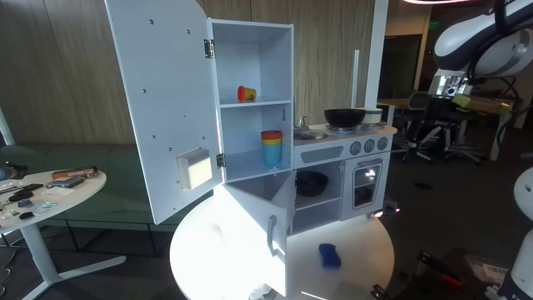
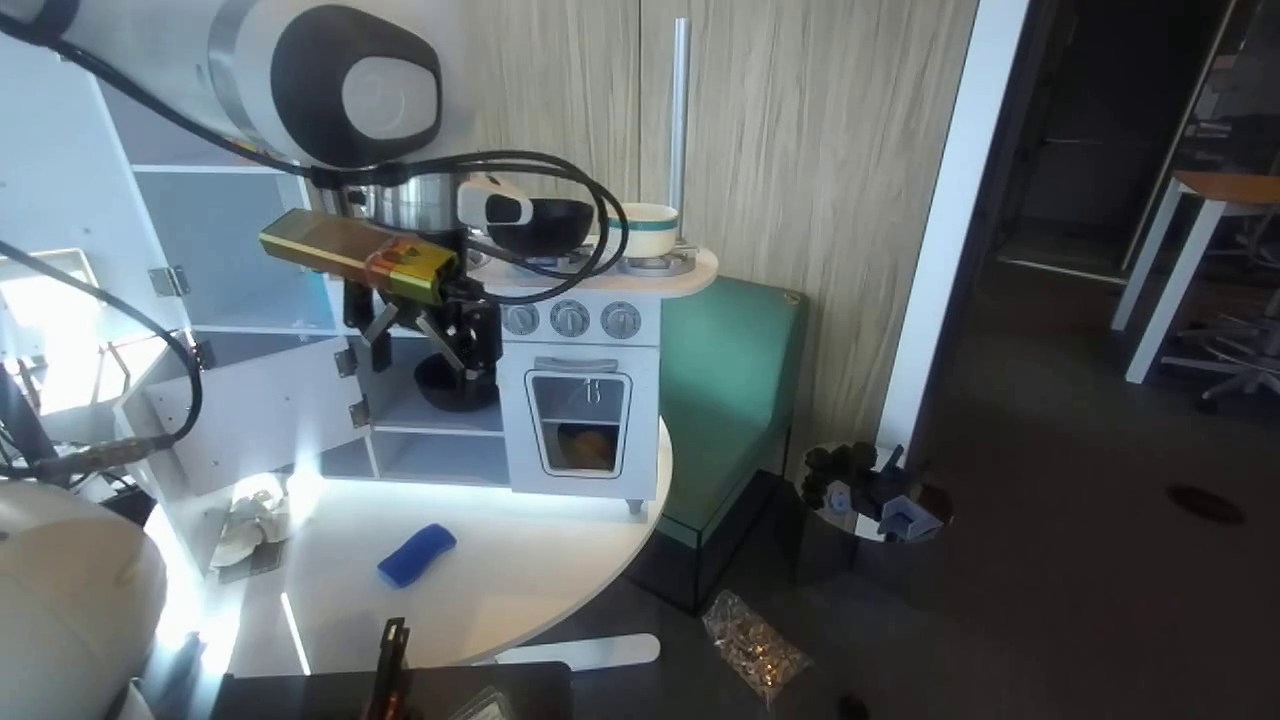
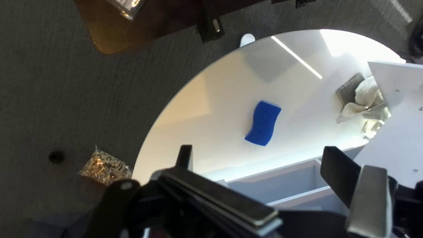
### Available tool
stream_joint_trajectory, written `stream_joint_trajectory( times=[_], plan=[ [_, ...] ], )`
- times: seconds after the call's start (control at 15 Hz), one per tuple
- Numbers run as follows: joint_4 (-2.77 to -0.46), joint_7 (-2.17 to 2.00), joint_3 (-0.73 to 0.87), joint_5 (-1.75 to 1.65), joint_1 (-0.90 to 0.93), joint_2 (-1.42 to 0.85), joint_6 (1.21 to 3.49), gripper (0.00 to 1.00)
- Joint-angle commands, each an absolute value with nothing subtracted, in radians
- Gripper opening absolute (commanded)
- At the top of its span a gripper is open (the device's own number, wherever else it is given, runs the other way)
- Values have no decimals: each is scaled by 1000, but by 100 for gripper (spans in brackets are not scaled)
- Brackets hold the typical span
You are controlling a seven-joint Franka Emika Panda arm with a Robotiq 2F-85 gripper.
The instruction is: Close the bottom cabinet door on the right then move the yellow container to the bottom shelf.
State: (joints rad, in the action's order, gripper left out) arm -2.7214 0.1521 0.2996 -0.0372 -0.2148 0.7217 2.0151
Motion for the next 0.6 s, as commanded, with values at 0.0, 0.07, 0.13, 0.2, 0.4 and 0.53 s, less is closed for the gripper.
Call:
stream_joint_trajectory(
  times=[0.0,0.07,0.13,0.2,0.4,0.53],
  plan=[
    [-2758,124,217,83,-105,675,2053,100],
    [-2757,107,181,112,-75,652,2075,100],
    [-2764,69,134,139,-46,637,2099,100],
    [-2764,30,91,159,-23,623,2127,100],
    [-2701,-138,-38,226,44,526,2205,100],
    [-2661,-236,-112,234,71,468,2259,100]
  ],
)
